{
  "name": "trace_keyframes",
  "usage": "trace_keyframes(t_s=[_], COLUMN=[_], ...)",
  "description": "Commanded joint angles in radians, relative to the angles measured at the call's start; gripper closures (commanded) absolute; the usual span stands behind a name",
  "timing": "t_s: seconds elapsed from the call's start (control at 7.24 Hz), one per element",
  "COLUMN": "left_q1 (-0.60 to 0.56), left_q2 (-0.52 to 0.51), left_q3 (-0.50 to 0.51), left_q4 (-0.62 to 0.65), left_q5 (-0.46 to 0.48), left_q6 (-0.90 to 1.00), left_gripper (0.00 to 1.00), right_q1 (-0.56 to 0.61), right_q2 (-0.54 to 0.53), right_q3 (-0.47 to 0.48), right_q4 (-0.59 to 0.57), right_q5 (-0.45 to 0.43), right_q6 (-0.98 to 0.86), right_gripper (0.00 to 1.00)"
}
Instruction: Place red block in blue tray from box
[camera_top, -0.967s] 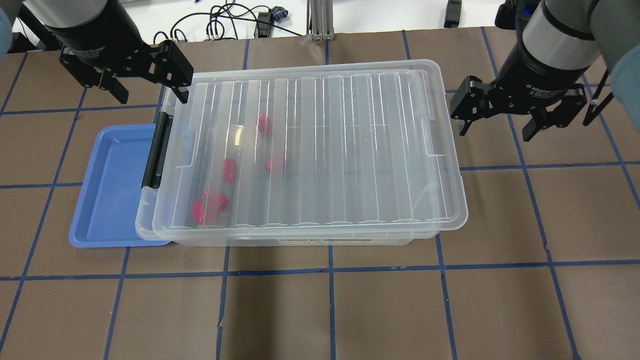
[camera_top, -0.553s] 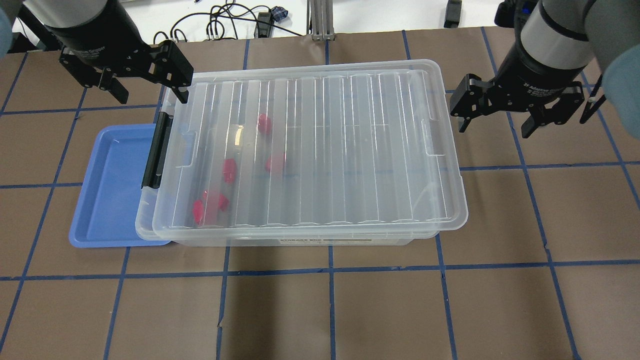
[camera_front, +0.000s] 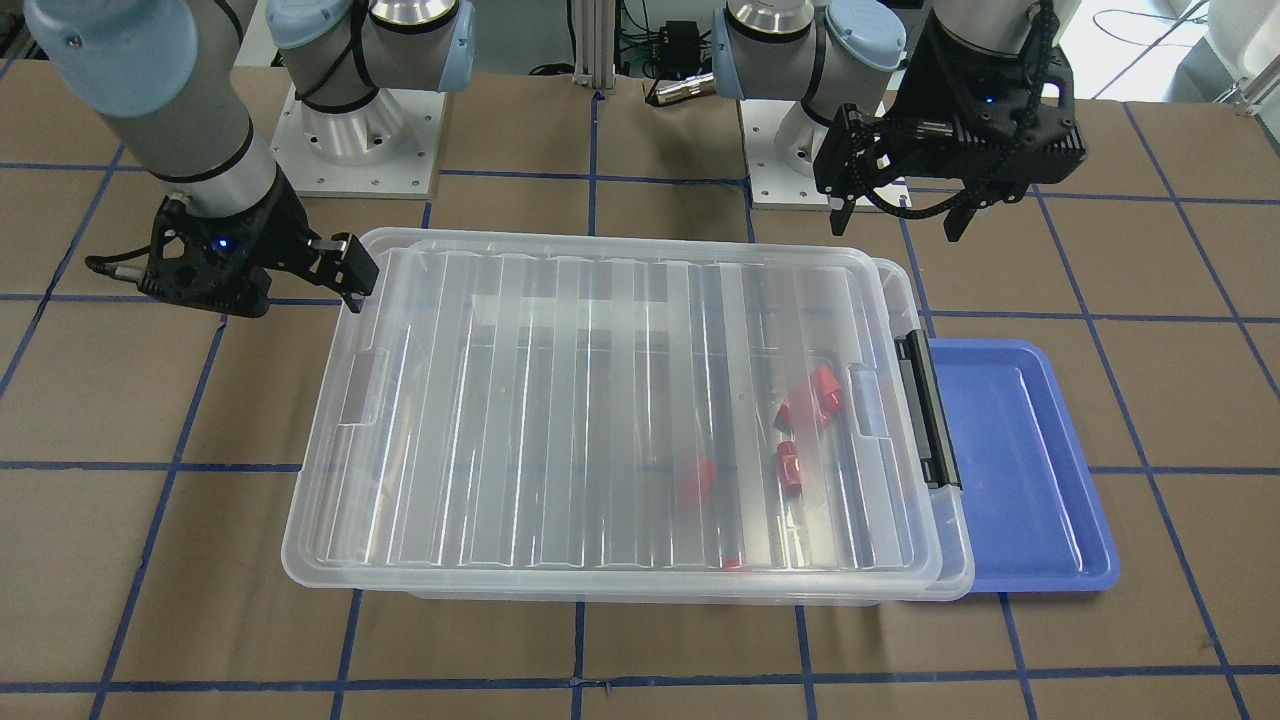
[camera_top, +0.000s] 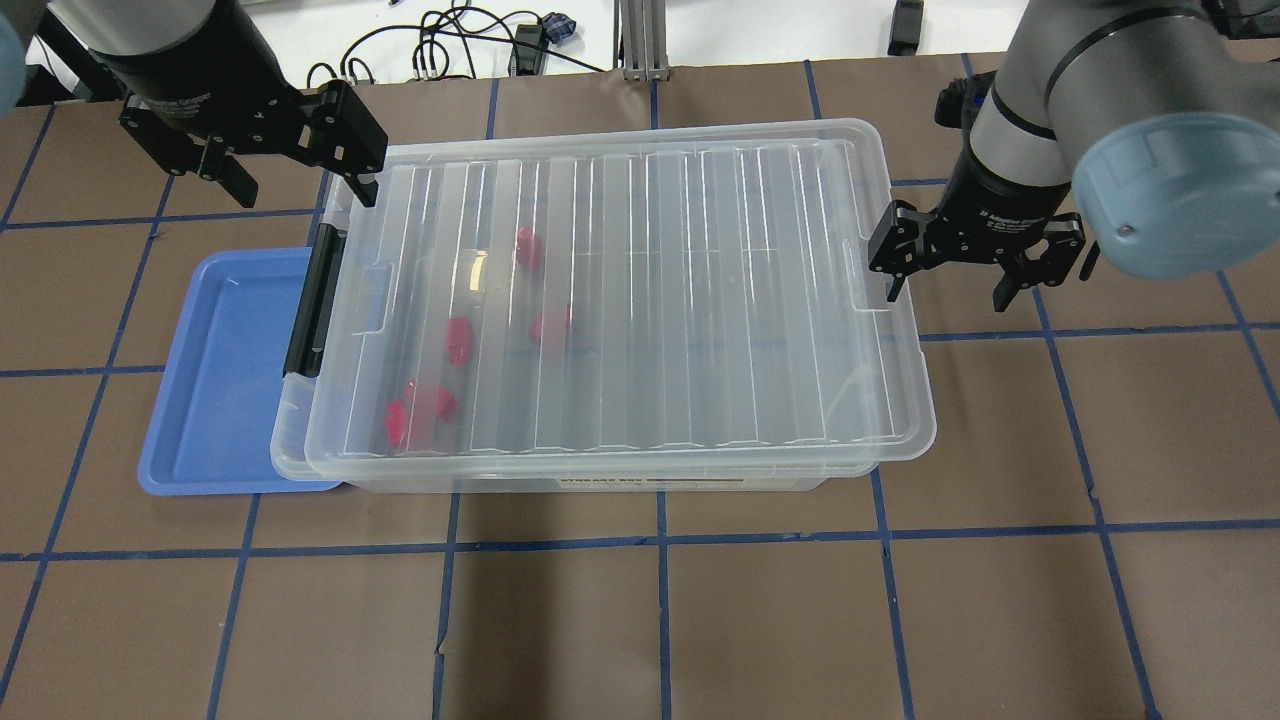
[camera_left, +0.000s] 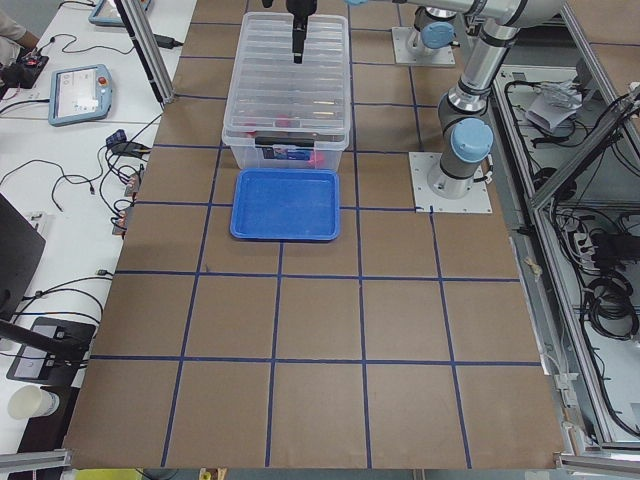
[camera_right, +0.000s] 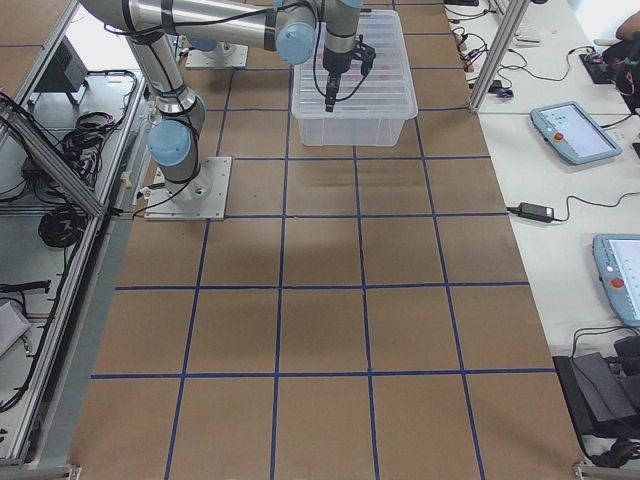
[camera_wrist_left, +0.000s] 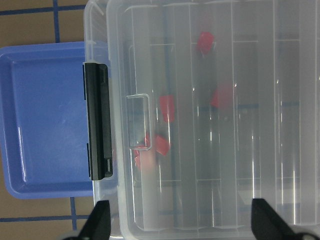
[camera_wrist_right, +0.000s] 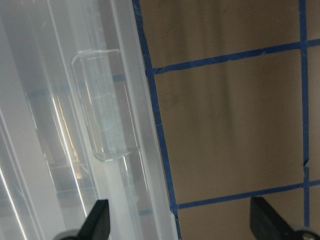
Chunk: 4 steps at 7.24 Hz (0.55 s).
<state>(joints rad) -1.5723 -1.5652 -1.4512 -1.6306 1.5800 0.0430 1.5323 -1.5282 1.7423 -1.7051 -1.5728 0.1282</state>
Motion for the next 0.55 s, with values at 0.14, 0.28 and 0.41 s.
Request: trace_keyframes(t_s=[0.14, 0.28, 0.41], left_q1=[-0.002, -0.002, -0.002], left_q2=[0.001, 0.001, 0.002], left_q3=[0.0, 0.0, 0.002], left_q4=[0.0, -0.002, 0.0], left_q5=[0.0, 0.0, 0.002], left_q6=[0.0, 0.0, 0.0], left_gripper=[0.0, 0.0, 0.0], right_q1=[0.002, 0.0, 0.002], right_q2=[0.075, 0.085, 0.1], right_q3=[0.003, 0.005, 0.005], right_q4=[-0.103, -0.103, -0.103], right_q5=[-0.004, -0.007, -0.022], right_q6=[0.001, -0.001, -0.001], right_gripper=[0.0, 0.0, 0.0])
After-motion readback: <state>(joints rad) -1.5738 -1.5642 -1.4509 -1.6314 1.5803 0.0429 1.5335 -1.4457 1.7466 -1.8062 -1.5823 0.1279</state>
